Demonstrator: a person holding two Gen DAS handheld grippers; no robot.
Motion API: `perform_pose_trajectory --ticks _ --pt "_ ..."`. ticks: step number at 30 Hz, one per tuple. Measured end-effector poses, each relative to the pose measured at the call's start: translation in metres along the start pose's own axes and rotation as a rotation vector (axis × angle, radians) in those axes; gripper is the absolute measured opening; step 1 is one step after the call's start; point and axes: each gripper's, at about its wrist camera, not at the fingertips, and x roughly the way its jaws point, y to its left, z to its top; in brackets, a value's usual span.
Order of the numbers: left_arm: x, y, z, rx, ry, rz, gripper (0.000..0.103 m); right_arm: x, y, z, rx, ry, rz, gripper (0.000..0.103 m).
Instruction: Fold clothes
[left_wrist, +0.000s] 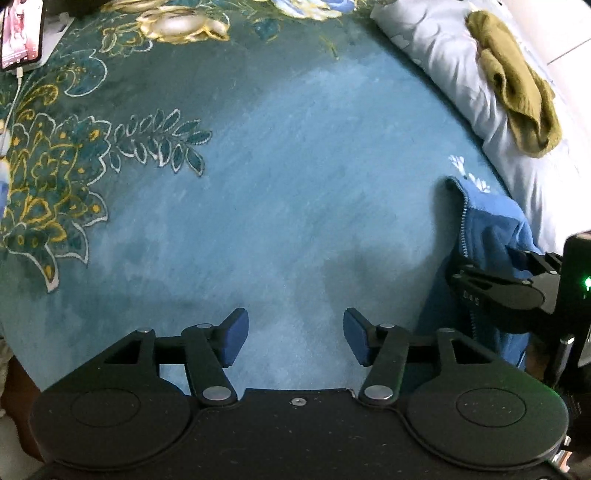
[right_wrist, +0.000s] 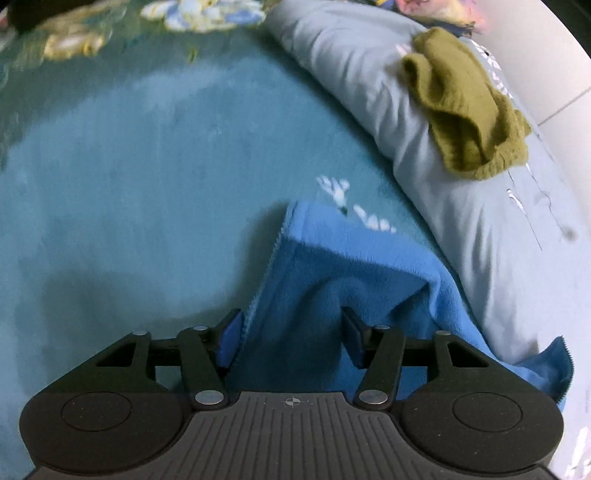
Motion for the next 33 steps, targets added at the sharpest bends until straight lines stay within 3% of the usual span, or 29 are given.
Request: perform_pose_trajectory --ticks 1,3,4,8,9,11,14,18,25,29,32,33 --pt "0.002 -0.002 0.002 0.01 0.004 -0.004 0.055 -0.002 -0.003 -0.003 0.01 -0.012 -0.002 0.05" --pt "0.007 -0.006 0.005 0.032 0.013 -0.013 0.056 -0.009 -0.014 -0.007 0.06 -0.035 0.005 0.03" --pt "0.008 -0.01 0.007 0.045 0.016 -0.018 0.056 -0.014 -0.023 -0.009 0.098 -0.045 0.005 0.028" --pt "0.015 -0.024 0.013 0.103 0.03 -0.037 0.057 -0.034 -0.071 -0.023 0.295 -0.094 -0.038 0.027" --pt "0.017 -0.028 0.014 0.117 0.035 -0.042 0.057 -0.037 -0.085 -0.03 0.353 -0.09 -0.042 0.03" --pt "0.021 -0.037 0.015 0.14 0.044 -0.054 0.058 -0.036 -0.112 -0.045 0.46 -0.062 -0.077 0.043" --pt "0.029 -0.055 0.016 0.186 0.058 -0.077 0.058 -0.028 -0.137 -0.065 0.537 -0.014 -0.113 0.042" --pt "0.039 -0.085 0.019 0.255 0.062 -0.118 0.058 -0.027 -0.161 -0.079 0.607 -0.018 -0.15 0.041" --pt "0.053 -0.148 0.038 0.319 0.052 -0.33 0.059 -0.026 -0.168 -0.077 0.596 -0.13 0.021 0.043" --pt "0.069 -0.187 0.049 0.399 0.038 -0.376 0.059 -0.02 -0.171 -0.058 0.542 -0.184 0.081 0.04" --pt "0.08 -0.204 0.054 0.412 0.045 -0.405 0.058 -0.013 -0.184 -0.046 0.576 -0.214 0.142 0.028" --pt "0.083 -0.207 0.056 0.408 0.046 -0.407 0.058 -0.011 -0.19 -0.043 0.598 -0.217 0.166 0.018"
